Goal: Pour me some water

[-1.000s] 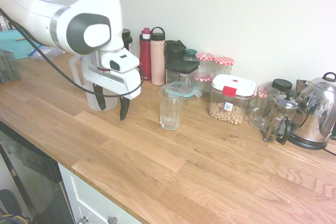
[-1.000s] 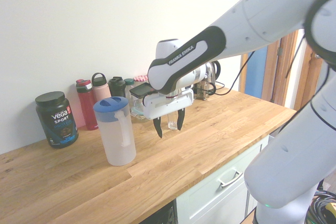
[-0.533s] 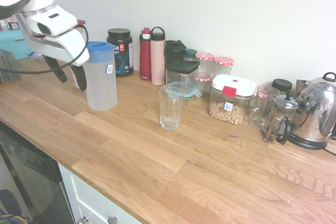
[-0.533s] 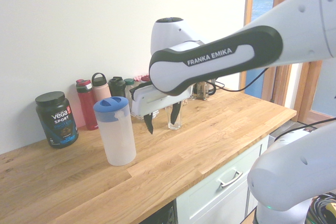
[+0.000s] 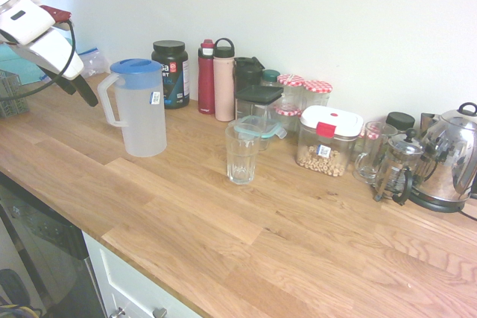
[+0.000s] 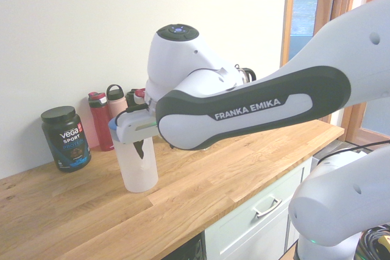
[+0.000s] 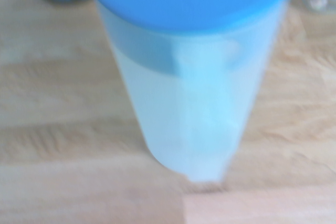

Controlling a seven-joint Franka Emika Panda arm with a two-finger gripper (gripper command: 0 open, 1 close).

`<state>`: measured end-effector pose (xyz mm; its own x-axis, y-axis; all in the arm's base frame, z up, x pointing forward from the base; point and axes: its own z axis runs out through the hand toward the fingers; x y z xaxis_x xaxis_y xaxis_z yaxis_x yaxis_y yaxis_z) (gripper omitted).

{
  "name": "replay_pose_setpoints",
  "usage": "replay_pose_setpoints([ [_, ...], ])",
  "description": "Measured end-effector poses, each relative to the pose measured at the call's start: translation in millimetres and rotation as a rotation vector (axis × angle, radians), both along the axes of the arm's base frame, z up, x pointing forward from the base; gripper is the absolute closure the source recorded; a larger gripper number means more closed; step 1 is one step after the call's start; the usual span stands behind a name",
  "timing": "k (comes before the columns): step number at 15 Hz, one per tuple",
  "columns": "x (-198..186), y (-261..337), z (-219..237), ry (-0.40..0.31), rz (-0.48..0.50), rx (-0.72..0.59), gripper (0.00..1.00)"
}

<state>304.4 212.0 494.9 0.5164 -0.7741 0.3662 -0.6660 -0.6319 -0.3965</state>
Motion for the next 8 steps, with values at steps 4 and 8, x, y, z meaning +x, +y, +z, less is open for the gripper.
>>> replay_pose_setpoints([
  [4, 41.5, -1.2, -8.8, -0.031, 0.007, -0.023, 1.00],
  [8, 62.3, 2.0, -22.9, -0.037, 0.036, -0.030, 1.00],
])
